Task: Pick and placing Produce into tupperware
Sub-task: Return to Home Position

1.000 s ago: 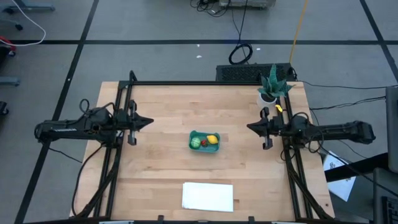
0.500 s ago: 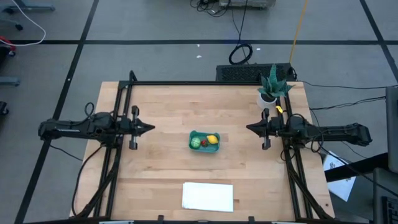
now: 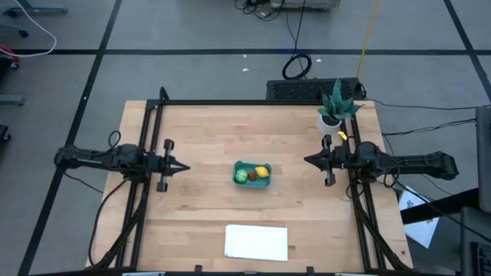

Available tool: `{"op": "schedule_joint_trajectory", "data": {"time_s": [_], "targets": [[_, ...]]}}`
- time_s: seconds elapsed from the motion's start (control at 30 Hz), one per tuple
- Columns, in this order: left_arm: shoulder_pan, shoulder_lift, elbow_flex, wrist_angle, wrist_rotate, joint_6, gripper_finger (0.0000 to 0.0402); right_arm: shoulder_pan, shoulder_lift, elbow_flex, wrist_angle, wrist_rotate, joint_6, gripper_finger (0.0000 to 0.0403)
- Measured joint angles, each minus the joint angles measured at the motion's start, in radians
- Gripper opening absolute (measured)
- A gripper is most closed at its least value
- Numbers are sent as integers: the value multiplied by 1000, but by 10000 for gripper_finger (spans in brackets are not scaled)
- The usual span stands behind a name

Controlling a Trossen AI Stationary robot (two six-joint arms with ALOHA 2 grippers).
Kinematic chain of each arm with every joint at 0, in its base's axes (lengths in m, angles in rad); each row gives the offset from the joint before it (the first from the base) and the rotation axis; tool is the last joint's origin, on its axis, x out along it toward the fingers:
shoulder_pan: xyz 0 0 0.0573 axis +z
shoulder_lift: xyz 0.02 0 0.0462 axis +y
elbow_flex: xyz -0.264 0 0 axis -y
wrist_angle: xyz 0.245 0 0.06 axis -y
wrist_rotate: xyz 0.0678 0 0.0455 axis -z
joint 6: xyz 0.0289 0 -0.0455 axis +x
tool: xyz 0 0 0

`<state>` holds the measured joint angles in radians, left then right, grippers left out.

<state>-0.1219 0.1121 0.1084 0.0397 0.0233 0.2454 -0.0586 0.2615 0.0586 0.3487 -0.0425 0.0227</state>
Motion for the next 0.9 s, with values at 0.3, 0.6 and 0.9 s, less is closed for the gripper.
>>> {"op": "schedule_joint_trajectory", "data": {"time_s": [0.3,0.6,0.9], "targets": [[33,-32,-4,-18,-47,43,0,0,0,-4,27,0,16,0],[148,-32,-4,-49,98,34,0,0,-1,-5,28,1,17,0],[190,-32,-24,-33,186,-18,0,0,0,-7,12,1,18,0]]}}
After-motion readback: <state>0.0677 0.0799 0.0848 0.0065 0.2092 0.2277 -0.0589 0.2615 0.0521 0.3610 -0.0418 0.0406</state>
